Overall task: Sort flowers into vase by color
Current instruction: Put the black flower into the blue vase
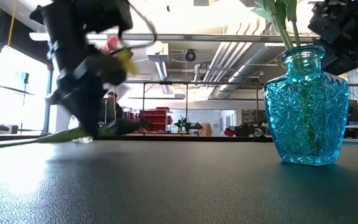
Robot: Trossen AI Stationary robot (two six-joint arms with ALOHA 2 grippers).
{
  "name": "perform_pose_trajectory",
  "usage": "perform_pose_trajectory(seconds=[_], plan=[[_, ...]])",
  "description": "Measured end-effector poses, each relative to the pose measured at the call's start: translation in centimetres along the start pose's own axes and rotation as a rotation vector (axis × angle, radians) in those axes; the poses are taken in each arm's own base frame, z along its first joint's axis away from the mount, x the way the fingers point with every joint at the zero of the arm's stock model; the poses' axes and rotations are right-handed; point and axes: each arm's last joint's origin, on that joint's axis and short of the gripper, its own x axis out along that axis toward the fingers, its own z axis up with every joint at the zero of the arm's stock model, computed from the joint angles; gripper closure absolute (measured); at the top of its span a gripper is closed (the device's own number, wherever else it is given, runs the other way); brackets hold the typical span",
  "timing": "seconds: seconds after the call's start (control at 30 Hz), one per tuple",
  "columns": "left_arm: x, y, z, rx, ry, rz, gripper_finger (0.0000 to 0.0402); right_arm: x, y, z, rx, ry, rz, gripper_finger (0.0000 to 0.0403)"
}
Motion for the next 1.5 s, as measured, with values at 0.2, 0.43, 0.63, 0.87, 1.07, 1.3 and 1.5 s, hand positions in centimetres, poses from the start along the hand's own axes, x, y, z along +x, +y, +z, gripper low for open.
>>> perform_pose_trajectory(seconds=[0.2, 0.43, 0.63, 0.87, 1.07, 1.3, 1.5], plan=[[-2.2, -2.4, 2.1, 0.073, -0.279, -0.263, 0.0400, 0.4, -0.1, 0.4, 0.023, 0.003, -0.023, 0.0190], [-5.6, -4.8, 4.0, 0.301, -0.612, -0.529, 0.0401, 0.8, 0.4, -0.1, 0.026, 0.030, -0.042, 0.0190], [-8.2, -6.7, 4.0, 0.489, -0.843, -0.744, 0.0401, 1.3, 0.8, -0.8, -0.011, 0.087, -0.077, 0.0190], [-11.1, -7.7, 4.0, 0.622, -1.138, -0.920, 0.0401, 1.1, -0.4, -1.0, -0.002, 0.158, -0.191, 0.0190], [-13.5, -8.0, 3.7, 0.705, -1.413, -0.994, 0.0401, 1.1, -0.7, -1.0, 0.020, 0.151, -0.220, 0.0190], [-15.2, -8.5, 4.8, 0.707, -1.547, -0.981, 0.0401, 1.1, -0.7, -1.0, 0.022, 0.144, -0.217, 0.0190], [-14.9, -10.4, 6.5, 0.746, -1.565, -0.938, 0.0401, 1.1, -0.7, -0.9, 0.020, 0.125, -0.215, 0.0190]])
